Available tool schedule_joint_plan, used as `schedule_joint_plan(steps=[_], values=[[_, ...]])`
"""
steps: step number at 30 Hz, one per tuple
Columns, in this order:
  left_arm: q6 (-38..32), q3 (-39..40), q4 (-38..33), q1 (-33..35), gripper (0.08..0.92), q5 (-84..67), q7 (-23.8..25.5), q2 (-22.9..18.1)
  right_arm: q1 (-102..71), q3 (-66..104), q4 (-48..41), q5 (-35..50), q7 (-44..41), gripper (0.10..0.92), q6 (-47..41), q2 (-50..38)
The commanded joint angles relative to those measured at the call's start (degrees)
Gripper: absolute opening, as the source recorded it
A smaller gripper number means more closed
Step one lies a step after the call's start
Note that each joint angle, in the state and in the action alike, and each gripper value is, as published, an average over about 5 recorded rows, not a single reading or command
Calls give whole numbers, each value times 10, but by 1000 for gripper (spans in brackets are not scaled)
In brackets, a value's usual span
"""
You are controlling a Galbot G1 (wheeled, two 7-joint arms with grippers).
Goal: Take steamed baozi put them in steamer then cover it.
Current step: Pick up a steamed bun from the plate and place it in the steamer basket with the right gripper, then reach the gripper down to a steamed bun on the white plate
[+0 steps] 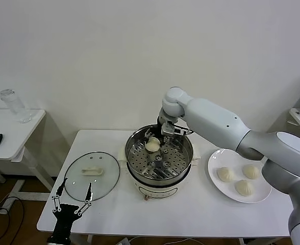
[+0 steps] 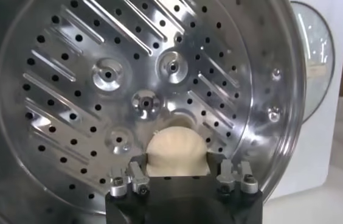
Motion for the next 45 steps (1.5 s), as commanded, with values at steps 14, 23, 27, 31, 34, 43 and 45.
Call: schedule_joint_plan(steps=[14,23,27,31,34,43,45], values=[[6,-1,-1,-8,823,-1,-1,3,180,-84,128,351,-69,823,-267,-227],[5,4,2,-11,823,0,-2,7,222,-220,101,509,-80,823,-459,-357],[5,6,4,-14,823,0,-2,7,167,-240,125,509,-55,823,-494,-391],[5,8,5,-16,823,0,-3,6,85,-225,126,477,-17,823,-519,-398],[4,7,6,-15,823,1,-3,5,29,-193,114,452,7,823,-534,-392],[4,0,9,-17,823,2,-4,6,-56,-134,72,415,42,823,-535,-376],[4,2,10,-16,823,3,-4,5,-73,-117,65,406,48,823,-534,-374]])
